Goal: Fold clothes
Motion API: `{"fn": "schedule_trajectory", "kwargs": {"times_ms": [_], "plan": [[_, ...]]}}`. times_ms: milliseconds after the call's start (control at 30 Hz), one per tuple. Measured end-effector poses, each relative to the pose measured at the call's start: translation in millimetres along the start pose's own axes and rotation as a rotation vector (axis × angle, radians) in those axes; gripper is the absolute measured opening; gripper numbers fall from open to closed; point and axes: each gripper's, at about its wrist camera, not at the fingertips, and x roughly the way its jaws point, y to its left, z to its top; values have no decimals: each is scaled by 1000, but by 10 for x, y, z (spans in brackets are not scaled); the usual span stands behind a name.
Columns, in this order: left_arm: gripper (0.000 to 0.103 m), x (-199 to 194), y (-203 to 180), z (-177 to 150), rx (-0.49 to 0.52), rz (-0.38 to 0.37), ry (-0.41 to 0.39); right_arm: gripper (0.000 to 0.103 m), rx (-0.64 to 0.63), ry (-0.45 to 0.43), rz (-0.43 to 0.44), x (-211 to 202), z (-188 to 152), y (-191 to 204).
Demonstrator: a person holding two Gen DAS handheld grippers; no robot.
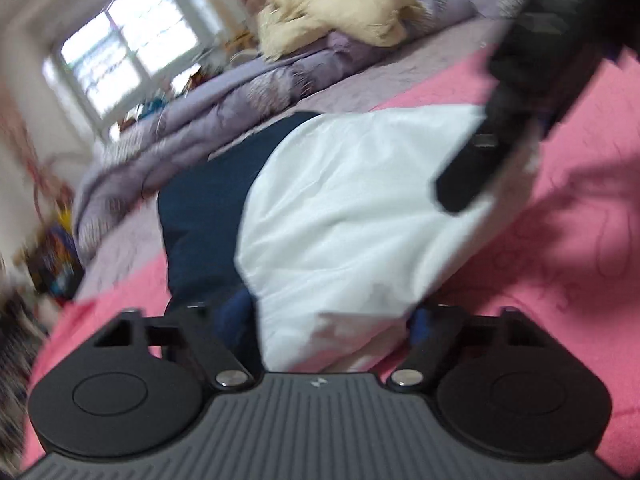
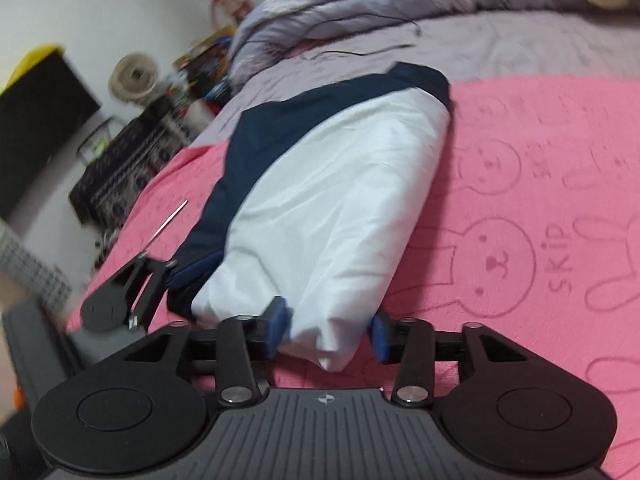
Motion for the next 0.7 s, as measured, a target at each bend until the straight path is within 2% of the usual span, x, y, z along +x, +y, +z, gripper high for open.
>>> {"fn": "schedule_trajectory", "kwargs": {"times_ms": [67,100,233,300,367,433,467,500,533,567,600,633,700], "plan": [[57,-54,80,-26,-39,-16,3,58,-129,-27,-19,-133,-79,75],[54,-60,107,-21,-44,-20,4,64,-231,-49,-53,-214,-140,139],[52,-56,181,8,-66,-24,6,74,-847,-176,-351,-366,-611,536],[52,-22,225,36,-97,-30,8,76,-1123,-202,-436,-282,-900,674],[53,-12,279,56,-129,-37,9,77,-1257,-197,-438,-143,-1076,756],[53,-1,333,86,-164,-46,13,79,-1288,-203,-438,26,-1147,830],[53,-1,356,99,-180,-50,13,86,-1306,-213,-447,118,-1182,863],[53,-3,373,105,-187,-52,14,86,-1334,-244,-483,234,-1216,881],[53,-5,389,109,-193,-55,14,83,-1365,-271,-521,347,-1239,884],[53,-12,400,109,-194,-57,14,61,-1377,-287,-561,451,-1229,881],[54,-9,407,110,-188,-60,18,27,-1373,-284,-613,549,-1199,870],[54,-17,393,100,-167,-56,21,27,-1382,-281,-651,613,-1175,844],[60,-37,357,76,-120,-42,27,24,-1417,-283,-664,627,-1158,777]]}}
